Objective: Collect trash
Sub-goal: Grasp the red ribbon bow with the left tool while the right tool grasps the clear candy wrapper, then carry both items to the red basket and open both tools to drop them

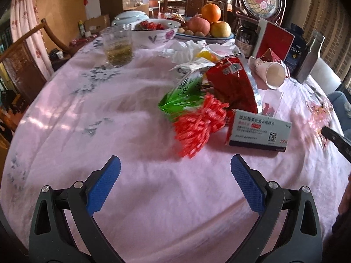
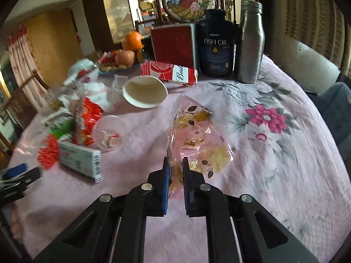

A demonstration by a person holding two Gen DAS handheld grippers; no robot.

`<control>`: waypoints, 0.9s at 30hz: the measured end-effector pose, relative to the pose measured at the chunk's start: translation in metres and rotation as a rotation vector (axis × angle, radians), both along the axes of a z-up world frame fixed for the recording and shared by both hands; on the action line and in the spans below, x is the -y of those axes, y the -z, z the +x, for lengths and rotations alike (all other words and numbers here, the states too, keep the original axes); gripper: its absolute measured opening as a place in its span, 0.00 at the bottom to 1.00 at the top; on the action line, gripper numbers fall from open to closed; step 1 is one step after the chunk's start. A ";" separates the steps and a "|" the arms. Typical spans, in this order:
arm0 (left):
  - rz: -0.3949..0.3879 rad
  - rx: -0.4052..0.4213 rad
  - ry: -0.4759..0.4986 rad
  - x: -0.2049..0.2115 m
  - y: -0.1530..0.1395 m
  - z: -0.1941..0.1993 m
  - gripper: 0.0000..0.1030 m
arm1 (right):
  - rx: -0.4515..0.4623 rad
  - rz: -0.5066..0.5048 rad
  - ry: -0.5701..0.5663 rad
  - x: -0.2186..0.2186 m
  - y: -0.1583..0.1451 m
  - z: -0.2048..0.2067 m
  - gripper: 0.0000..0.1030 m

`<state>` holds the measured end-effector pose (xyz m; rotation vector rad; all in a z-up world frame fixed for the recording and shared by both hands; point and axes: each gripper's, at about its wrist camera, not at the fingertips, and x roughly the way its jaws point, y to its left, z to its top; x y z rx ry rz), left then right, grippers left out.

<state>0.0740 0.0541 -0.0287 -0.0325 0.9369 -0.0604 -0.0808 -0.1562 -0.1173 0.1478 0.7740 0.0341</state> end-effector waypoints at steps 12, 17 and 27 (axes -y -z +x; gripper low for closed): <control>0.034 -0.102 0.028 0.008 0.023 0.045 0.51 | 0.047 0.088 -0.094 0.002 -0.009 -0.037 0.11; 0.057 -0.087 0.052 0.015 0.023 0.047 0.22 | 0.050 0.099 -0.112 -0.003 -0.010 -0.040 0.11; -0.016 0.026 0.082 0.004 -0.013 -0.006 0.15 | 0.057 0.112 -0.162 -0.022 -0.017 -0.049 0.11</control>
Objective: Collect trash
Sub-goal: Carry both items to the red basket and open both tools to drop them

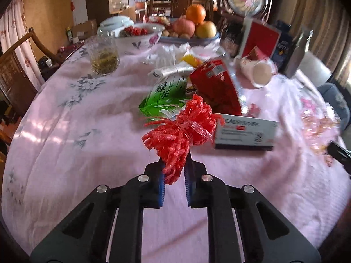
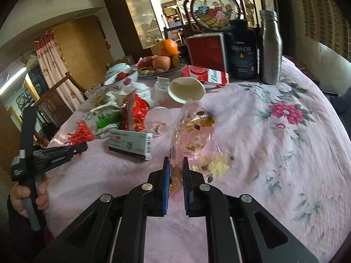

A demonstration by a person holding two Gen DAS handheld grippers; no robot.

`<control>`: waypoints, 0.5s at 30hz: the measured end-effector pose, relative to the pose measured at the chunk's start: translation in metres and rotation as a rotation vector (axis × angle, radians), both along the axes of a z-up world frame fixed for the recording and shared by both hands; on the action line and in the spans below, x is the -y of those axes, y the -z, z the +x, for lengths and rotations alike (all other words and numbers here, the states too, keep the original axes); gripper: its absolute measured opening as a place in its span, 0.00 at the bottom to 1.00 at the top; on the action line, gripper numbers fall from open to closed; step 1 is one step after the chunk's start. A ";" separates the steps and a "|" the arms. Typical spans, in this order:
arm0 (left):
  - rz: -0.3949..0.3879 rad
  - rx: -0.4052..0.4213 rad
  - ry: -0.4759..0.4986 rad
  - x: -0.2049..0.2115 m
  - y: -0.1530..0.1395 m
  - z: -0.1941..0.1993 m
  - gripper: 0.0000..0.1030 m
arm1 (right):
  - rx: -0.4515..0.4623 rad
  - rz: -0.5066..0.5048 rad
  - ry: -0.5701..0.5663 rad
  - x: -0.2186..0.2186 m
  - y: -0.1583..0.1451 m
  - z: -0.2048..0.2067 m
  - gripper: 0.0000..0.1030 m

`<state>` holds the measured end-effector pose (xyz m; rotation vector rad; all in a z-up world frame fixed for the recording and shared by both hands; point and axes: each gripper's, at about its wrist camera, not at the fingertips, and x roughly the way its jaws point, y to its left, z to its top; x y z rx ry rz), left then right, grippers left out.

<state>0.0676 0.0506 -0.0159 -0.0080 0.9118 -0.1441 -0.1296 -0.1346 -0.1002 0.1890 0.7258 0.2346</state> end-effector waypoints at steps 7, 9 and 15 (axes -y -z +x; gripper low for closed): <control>-0.079 0.083 -0.047 -0.038 -0.026 -0.050 0.15 | 0.043 -0.009 -0.079 -0.030 -0.014 -0.012 0.11; -0.077 0.093 -0.098 -0.053 -0.027 -0.058 0.15 | 0.029 -0.008 -0.097 -0.039 -0.014 -0.011 0.11; -0.086 0.118 -0.253 -0.115 -0.029 -0.103 0.15 | 0.103 -0.043 -0.231 -0.099 -0.036 -0.027 0.11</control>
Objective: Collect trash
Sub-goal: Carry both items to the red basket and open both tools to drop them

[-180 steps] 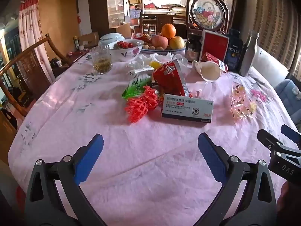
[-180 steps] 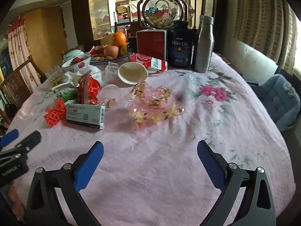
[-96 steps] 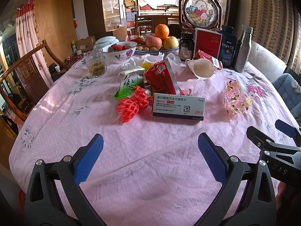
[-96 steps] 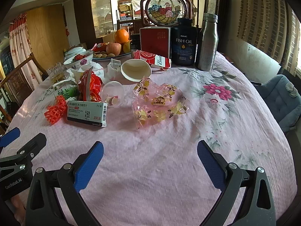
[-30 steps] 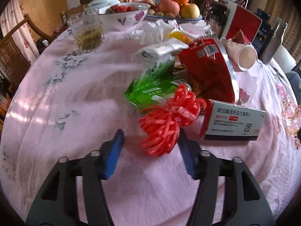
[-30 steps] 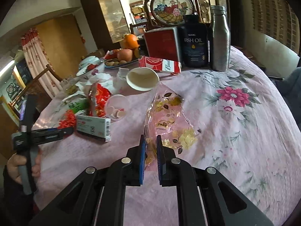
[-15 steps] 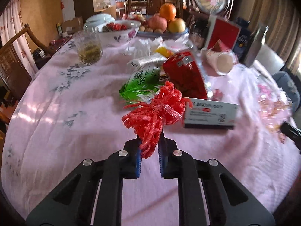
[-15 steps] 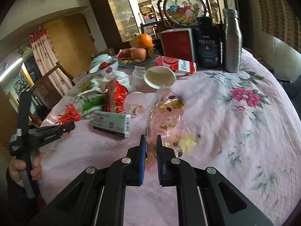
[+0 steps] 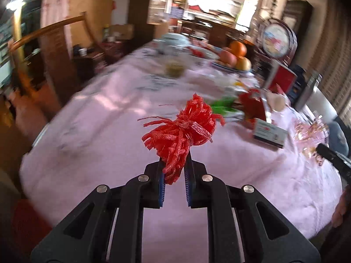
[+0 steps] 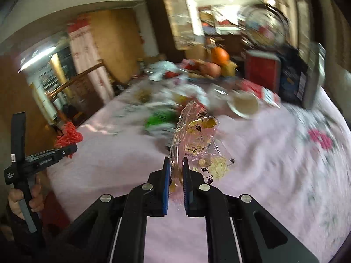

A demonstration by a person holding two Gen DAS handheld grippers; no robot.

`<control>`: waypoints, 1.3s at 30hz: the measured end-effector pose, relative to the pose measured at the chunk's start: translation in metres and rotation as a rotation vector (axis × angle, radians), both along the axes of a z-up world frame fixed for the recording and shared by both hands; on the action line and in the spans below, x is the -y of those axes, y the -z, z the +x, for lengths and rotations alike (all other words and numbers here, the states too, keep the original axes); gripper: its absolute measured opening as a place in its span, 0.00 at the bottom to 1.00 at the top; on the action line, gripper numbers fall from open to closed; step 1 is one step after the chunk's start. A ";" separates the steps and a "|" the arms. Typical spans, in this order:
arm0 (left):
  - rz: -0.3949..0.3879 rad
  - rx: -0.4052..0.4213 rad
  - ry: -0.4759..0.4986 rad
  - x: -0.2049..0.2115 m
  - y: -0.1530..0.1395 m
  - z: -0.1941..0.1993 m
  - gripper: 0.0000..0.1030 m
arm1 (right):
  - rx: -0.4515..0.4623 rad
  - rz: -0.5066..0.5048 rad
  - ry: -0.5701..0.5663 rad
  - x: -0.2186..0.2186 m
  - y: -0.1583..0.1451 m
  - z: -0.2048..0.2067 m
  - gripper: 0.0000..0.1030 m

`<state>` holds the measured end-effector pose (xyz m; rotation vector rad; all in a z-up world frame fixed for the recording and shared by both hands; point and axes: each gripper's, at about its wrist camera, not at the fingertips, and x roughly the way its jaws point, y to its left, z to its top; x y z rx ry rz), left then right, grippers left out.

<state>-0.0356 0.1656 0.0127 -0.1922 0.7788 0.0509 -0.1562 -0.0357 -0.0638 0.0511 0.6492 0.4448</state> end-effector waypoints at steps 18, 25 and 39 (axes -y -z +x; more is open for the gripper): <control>-0.068 -0.253 -0.752 -0.264 0.107 -0.218 0.15 | -0.249 0.039 -1.044 -0.430 0.018 -0.102 0.11; -0.120 -0.460 -0.887 -0.333 0.195 -0.250 0.15 | -0.478 -0.030 -1.101 -0.546 0.103 -0.118 0.11; -0.241 -0.589 -0.918 -0.377 0.264 -0.266 0.30 | -0.709 -0.162 -1.015 -0.629 0.252 -0.111 0.26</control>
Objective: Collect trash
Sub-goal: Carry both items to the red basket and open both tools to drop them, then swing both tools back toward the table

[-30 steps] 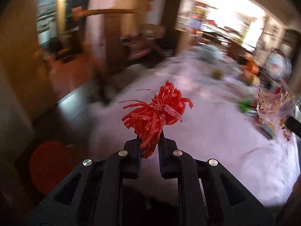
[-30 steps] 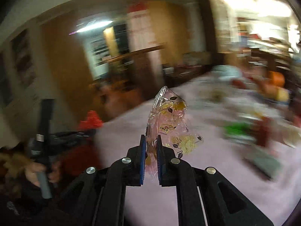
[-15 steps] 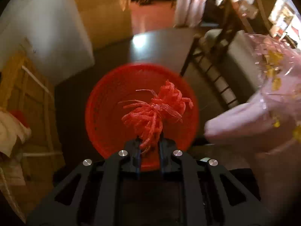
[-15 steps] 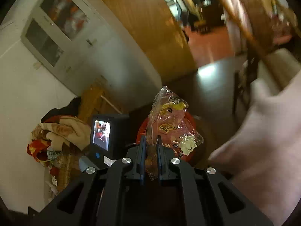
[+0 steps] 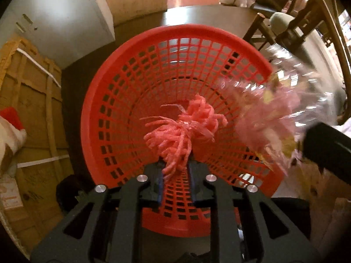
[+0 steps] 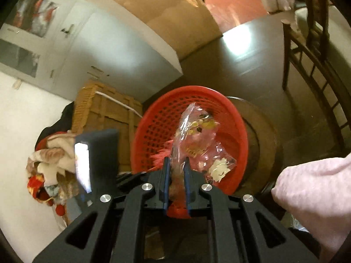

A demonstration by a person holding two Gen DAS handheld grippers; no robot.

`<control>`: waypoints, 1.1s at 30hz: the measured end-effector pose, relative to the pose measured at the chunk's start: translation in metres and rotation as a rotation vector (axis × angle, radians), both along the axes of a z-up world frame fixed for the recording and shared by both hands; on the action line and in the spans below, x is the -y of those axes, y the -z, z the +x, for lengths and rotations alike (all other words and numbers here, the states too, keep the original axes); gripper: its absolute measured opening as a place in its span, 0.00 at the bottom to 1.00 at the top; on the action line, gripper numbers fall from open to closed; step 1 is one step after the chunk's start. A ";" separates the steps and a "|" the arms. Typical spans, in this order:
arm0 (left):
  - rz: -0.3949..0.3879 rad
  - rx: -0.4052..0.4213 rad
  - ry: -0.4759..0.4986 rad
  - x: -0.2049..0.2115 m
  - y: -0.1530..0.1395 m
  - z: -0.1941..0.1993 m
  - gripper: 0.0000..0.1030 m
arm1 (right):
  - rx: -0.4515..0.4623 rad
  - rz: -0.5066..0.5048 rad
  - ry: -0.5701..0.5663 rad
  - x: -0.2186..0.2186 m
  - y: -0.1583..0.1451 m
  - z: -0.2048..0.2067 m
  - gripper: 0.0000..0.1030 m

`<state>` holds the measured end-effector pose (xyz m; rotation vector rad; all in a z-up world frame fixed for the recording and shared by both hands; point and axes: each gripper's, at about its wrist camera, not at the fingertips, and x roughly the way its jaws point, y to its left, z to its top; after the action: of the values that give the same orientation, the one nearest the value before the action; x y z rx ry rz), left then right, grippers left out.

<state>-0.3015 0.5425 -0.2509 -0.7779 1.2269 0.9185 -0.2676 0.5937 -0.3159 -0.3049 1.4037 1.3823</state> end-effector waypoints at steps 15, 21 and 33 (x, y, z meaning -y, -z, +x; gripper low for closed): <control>0.101 0.057 -0.020 0.021 -0.053 -0.009 0.75 | 0.192 0.177 -0.024 0.069 -0.108 -0.013 0.51; 0.199 0.170 0.053 0.061 -0.113 0.010 0.84 | 0.432 0.297 0.067 0.163 -0.185 -0.001 0.80; 0.267 0.410 0.488 0.216 -0.204 0.131 0.93 | 0.699 0.144 0.546 0.388 -0.219 0.087 0.89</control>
<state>-0.1700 0.3260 -0.0471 -0.3959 0.8516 0.4745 -0.1809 0.2060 -0.0966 -0.2495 0.7215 0.7973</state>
